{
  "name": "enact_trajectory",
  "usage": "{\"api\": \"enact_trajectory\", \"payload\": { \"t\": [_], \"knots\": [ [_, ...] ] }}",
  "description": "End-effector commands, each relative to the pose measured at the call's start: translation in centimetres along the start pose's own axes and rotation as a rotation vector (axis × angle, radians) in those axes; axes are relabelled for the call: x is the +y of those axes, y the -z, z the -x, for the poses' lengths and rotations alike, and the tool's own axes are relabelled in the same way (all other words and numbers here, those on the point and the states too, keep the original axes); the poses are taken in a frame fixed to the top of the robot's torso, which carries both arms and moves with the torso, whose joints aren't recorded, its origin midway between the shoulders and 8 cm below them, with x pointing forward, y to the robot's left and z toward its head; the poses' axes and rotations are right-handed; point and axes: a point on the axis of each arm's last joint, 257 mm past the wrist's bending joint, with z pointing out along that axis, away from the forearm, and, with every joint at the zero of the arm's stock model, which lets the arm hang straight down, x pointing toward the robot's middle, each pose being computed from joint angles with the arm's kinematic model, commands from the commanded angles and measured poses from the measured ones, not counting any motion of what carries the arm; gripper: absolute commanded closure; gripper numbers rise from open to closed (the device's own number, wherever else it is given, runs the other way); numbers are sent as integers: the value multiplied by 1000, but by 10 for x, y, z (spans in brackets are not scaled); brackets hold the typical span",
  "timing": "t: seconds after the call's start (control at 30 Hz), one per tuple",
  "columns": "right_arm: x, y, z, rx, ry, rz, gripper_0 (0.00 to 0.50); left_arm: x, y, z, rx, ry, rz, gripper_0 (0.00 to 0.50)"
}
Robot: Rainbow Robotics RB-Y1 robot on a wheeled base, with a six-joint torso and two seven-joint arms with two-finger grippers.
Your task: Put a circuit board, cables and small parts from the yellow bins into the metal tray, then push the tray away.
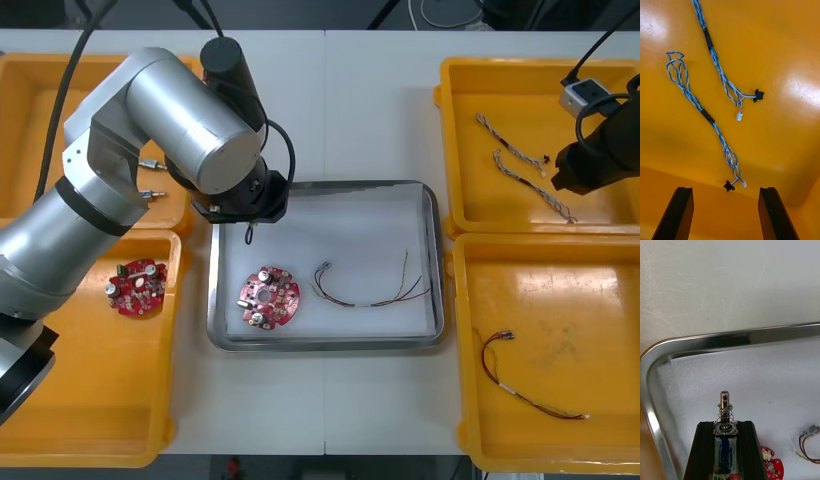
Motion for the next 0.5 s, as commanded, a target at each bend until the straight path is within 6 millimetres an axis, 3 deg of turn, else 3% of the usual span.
{"api": "enact_trajectory", "payload": {
  "t": [0.03,0.47,0.5],
  "knots": [
    [-21,11,34,-62,56,-54,0,-21,0,18,-50,-10,-17,500],
    [-20,-18,53,-65,21,-46,0,-18,-13,10,-35,-27,8,493],
    [-19,-21,53,-69,19,-42,0,-18,-14,9,-32,-28,8,431]
  ]
}}
